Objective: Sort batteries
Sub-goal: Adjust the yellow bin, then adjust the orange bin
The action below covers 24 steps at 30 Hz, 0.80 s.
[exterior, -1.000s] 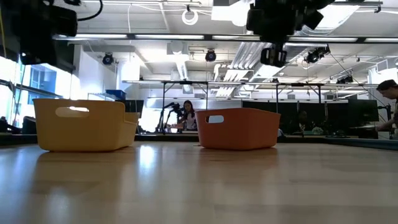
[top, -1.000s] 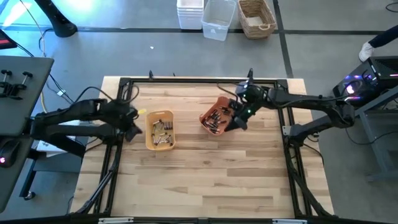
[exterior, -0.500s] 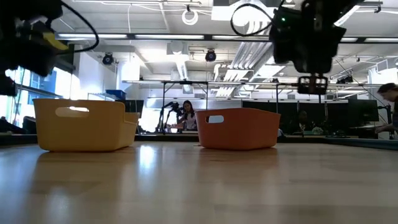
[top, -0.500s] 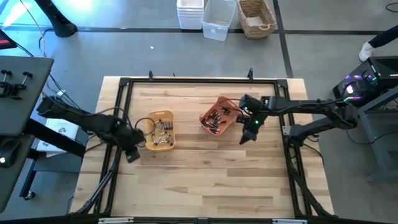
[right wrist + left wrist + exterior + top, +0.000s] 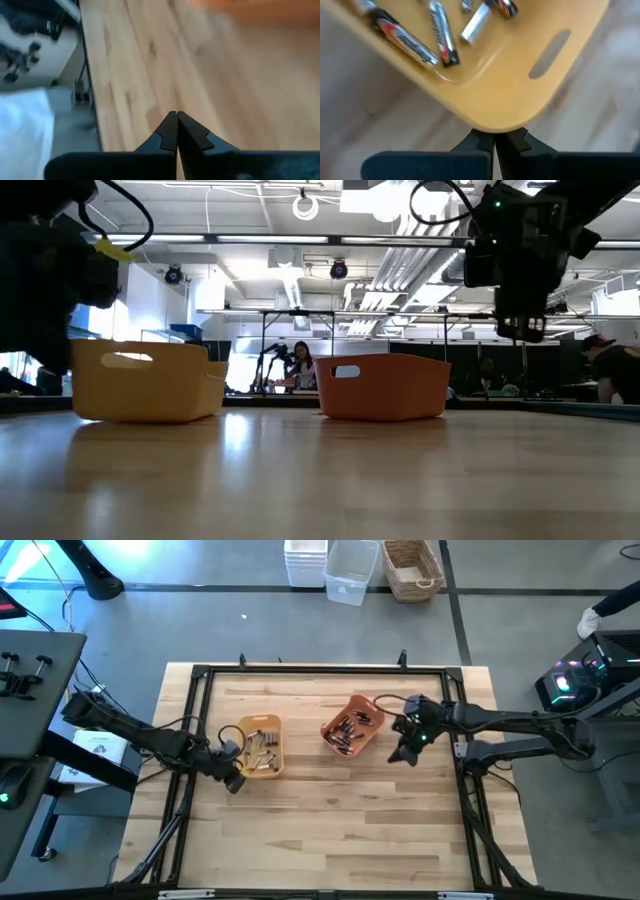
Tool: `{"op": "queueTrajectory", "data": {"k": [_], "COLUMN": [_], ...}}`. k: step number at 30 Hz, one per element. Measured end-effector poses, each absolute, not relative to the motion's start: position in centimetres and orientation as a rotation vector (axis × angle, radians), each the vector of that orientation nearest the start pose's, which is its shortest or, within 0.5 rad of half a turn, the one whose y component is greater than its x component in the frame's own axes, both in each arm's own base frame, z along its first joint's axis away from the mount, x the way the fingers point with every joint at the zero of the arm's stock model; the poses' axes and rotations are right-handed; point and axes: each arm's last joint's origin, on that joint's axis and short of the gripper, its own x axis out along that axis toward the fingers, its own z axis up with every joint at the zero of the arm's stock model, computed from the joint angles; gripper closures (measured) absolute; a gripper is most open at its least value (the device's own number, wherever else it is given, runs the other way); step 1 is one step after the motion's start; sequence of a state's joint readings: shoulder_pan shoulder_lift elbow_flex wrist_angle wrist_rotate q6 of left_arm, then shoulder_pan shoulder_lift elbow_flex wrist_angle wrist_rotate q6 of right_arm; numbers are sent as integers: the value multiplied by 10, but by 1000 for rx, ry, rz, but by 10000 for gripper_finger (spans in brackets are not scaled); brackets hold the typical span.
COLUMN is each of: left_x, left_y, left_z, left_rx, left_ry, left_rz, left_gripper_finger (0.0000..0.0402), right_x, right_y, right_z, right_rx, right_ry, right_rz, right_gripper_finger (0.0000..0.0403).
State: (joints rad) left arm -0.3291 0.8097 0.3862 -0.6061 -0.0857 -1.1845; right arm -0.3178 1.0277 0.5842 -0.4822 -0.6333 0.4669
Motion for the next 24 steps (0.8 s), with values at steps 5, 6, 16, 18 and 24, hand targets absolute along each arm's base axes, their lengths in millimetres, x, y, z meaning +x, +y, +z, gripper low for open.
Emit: {"op": "queueTrajectory", "data": {"k": [5, 6, 16, 18, 24], "left_x": [133, 134, 156, 160, 157], "left_y": [-31, -28, 7, 13, 12], "left_z": [165, 165, 161, 159, 159], "left_rx": [-837, -839, -705, -741, -754], "left_ry": [914, 899, 758, 776, 894], "left_rz": [508, 532, 688, 666, 481], "left_gripper_finger": [401, 401, 401, 401, 401], "right_x": [189, 189, 186, 182, 179], "right_y": [-51, -53, -77, -81, -97], "right_z": [211, 211, 200, 196, 181], "right_rx": [797, 784, 690, 680, 617], "right_ry": [782, 772, 784, 816, 903], "right_rz": [34, 27, -51, -69, -205], "right_gripper_finger": [403, 403, 403, 403, 403]}}
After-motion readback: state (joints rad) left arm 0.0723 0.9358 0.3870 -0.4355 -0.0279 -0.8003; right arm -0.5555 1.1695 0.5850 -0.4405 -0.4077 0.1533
